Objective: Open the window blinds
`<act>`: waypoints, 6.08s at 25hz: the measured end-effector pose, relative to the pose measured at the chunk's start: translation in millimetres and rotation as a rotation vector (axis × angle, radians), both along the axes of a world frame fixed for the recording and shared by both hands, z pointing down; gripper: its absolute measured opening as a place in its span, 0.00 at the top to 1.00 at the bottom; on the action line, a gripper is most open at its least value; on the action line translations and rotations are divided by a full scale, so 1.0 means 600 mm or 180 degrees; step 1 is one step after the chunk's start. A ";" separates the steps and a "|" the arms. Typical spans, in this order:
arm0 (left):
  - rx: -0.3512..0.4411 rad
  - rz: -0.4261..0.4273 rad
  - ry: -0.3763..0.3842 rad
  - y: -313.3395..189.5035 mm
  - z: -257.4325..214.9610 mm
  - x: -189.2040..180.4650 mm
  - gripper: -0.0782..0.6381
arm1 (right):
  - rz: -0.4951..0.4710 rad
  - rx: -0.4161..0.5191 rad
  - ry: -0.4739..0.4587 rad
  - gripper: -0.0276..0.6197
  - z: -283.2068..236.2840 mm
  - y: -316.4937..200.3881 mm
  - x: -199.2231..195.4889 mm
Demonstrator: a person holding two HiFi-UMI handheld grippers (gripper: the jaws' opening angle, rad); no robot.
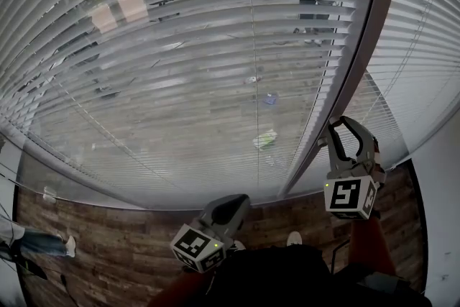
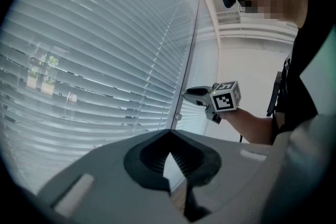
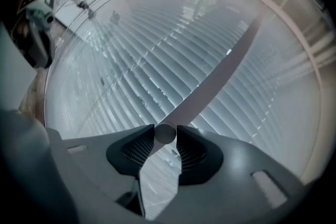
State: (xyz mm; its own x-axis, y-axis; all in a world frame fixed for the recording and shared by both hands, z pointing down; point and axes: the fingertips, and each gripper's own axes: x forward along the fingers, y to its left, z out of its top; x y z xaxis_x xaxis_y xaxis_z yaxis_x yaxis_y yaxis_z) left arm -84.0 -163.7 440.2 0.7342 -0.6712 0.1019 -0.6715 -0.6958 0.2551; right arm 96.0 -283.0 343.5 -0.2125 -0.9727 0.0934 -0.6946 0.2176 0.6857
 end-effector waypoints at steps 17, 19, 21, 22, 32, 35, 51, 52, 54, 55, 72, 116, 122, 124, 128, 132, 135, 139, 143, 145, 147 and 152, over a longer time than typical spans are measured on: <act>0.0006 -0.0005 0.0039 -0.002 0.000 0.003 0.89 | -0.0486 -0.0835 -0.3253 0.67 -0.003 -0.008 0.018; 0.0003 -0.0012 0.0026 -0.002 0.001 0.001 0.89 | -0.0473 -0.0834 -0.3270 0.69 -0.003 -0.009 0.020; -0.0006 -0.0013 -0.0005 -0.001 0.004 0.000 0.89 | -0.0464 -0.0839 -0.3273 0.71 -0.002 -0.009 0.022; -0.0006 -0.0014 -0.0010 -0.001 0.004 0.000 0.89 | -0.0461 -0.0841 -0.3263 0.72 -0.001 -0.009 0.023; 0.0012 0.0005 0.0035 -0.001 -0.003 0.003 0.89 | -0.0383 -0.0787 -0.2700 0.72 -0.001 -0.010 0.020; 0.0019 0.0008 0.0029 -0.001 -0.001 0.003 0.89 | -0.0354 -0.0740 -0.2461 0.72 0.000 -0.011 0.020; -0.0008 0.0001 -0.0001 0.002 -0.003 0.001 0.89 | -0.0174 -0.0436 -0.1264 0.73 -0.004 -0.008 0.013; -0.0007 -0.0002 -0.0014 0.003 -0.004 0.000 0.89 | -0.0154 -0.0407 -0.1157 0.73 -0.005 -0.007 0.011; -0.0021 -0.0007 -0.0028 0.003 -0.003 0.000 0.89 | -0.0124 -0.0356 -0.0977 0.73 -0.006 -0.006 0.007; -0.0022 -0.0009 -0.0029 0.003 -0.003 0.000 0.89 | -0.0110 -0.0326 -0.0894 0.73 -0.006 -0.006 0.005; -0.0014 -0.0018 0.0013 -0.001 0.002 0.003 0.89 | 0.0137 -0.0023 0.0036 0.72 0.002 -0.004 0.005; -0.0014 0.0031 0.0064 -0.002 -0.003 0.011 0.89 | -0.0137 -0.0381 -0.1293 0.72 -0.001 -0.009 0.015; -0.0037 0.0043 0.0020 -0.001 -0.002 0.011 0.89 | -0.0048 -0.0222 -0.0676 0.72 0.002 -0.007 0.010; -0.0039 0.0040 0.0033 -0.002 -0.004 0.012 0.89 | -0.0022 -0.0160 -0.0473 0.73 0.002 -0.006 0.008; -0.0032 0.0030 0.0005 -0.004 -0.001 0.010 0.89 | 0.0038 -0.0109 -0.0096 0.73 0.004 -0.005 0.007; -0.0039 0.0043 0.0005 -0.004 -0.002 0.013 0.89 | 0.0070 -0.0067 0.0104 0.73 0.005 -0.005 0.007; -0.0027 0.0041 -0.0008 -0.004 0.000 0.012 0.89 | 0.0109 -0.0023 0.0262 0.73 0.007 -0.006 0.008; -0.0033 0.0024 -0.0021 -0.005 0.000 0.010 0.89 | 0.0115 -0.0010 0.0243 0.72 0.007 -0.006 0.007; -0.0032 0.0025 0.0011 -0.005 -0.002 0.009 0.89 | -0.0132 -0.0181 -0.0932 0.65 -0.009 -0.005 0.011; -0.0033 0.0024 -0.0001 -0.005 0.002 0.007 0.89 | -0.0293 -0.0416 -0.1778 0.64 -0.016 -0.004 0.018; -0.0049 0.0027 -0.0007 -0.005 0.004 0.008 0.89 | -0.0445 -0.0655 -0.2570 0.64 -0.014 -0.005 0.021; -0.0041 0.0042 0.0007 -0.006 0.007 0.010 0.89 | -0.0433 -0.0730 -0.2931 0.65 -0.005 -0.009 0.028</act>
State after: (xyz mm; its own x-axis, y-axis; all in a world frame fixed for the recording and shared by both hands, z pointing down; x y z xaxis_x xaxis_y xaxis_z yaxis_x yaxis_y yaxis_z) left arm -78.3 -167.5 444.3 0.7432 -0.6602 0.1087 -0.6617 -0.7012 0.2655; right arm 112.6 -288.3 340.8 -0.4075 -0.9130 0.0185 -0.8986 0.3973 -0.1861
